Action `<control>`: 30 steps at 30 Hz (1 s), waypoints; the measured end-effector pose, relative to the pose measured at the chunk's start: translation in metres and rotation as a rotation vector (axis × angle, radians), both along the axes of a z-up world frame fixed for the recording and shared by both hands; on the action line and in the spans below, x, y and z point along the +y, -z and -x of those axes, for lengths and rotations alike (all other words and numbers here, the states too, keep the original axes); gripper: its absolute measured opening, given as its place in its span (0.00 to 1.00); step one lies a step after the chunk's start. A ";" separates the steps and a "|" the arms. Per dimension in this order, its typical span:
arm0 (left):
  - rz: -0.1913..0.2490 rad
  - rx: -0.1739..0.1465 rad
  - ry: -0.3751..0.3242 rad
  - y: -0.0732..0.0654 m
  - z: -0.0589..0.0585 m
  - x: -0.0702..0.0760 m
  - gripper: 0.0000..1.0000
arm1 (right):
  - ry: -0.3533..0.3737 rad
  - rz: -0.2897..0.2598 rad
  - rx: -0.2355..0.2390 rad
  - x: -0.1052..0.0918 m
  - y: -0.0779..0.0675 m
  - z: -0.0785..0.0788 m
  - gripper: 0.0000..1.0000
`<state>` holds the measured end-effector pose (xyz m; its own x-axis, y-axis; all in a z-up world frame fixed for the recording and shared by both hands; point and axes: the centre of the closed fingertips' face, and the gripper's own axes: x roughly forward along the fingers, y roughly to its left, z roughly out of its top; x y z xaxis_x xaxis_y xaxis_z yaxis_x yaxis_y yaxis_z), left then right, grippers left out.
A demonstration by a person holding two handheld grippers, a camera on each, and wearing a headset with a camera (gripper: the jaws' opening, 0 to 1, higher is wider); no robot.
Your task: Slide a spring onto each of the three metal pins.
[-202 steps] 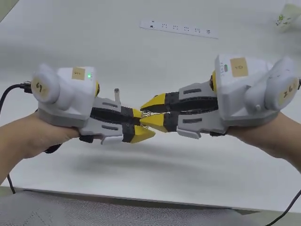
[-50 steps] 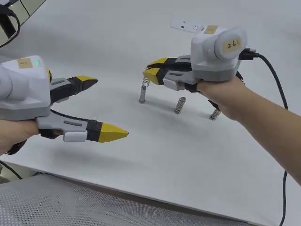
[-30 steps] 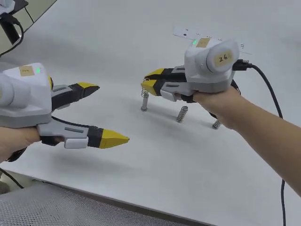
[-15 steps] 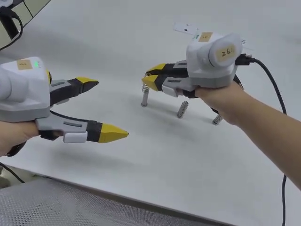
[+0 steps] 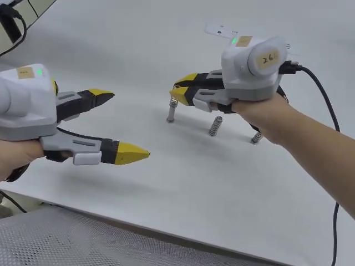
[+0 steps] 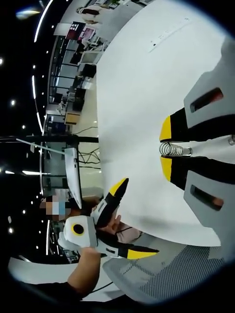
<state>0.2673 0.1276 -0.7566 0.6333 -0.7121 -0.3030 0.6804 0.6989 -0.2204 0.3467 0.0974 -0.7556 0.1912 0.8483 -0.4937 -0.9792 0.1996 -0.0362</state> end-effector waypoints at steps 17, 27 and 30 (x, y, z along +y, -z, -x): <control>-0.005 0.009 -0.002 0.003 0.001 0.002 0.93 | -0.003 0.077 0.014 0.006 0.038 0.000 0.07; -0.004 0.002 0.004 0.002 0.000 -0.002 0.94 | 0.015 0.120 0.006 0.005 0.051 0.005 0.08; -0.009 0.002 0.006 0.002 0.001 -0.002 0.94 | 0.015 0.129 0.006 0.006 0.054 0.003 0.08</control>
<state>0.2664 0.1256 -0.7589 0.6287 -0.7129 -0.3108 0.6838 0.6971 -0.2158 0.3432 0.1033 -0.8097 0.1997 0.7748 -0.5999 -0.9765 0.2080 -0.0564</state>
